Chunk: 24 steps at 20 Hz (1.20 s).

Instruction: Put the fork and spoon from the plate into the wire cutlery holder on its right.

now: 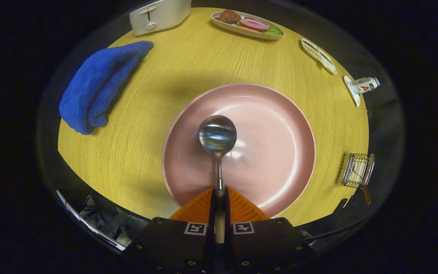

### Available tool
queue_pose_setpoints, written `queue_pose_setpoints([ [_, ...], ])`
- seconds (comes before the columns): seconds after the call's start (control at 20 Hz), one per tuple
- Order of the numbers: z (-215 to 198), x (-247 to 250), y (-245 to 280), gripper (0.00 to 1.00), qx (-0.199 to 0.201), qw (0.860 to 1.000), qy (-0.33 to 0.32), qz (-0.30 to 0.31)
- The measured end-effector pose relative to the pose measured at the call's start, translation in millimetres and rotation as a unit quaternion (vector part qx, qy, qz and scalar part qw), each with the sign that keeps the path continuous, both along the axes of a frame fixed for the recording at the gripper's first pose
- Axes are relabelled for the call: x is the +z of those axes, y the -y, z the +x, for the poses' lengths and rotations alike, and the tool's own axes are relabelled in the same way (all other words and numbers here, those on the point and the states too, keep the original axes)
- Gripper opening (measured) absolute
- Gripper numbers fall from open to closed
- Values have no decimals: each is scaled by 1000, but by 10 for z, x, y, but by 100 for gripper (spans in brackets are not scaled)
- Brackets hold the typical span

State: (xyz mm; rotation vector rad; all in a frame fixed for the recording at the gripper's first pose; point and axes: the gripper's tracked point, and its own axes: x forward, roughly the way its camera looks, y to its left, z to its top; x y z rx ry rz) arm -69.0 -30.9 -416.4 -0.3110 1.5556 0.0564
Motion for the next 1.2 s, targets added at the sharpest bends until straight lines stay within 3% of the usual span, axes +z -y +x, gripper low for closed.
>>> queue_pose_setpoints([
  [0.05,20,3,-18,11,9,1000,4,9],
  [0.1,44,8,7,3,10,1000,6,10],
  [0.5,139,242,149,3,4,1000,7,-19],
  [0.8,282,579,391,2,-34,998,31,-42],
  [1.2,413,1034,955,2,-115,989,59,-73],
])
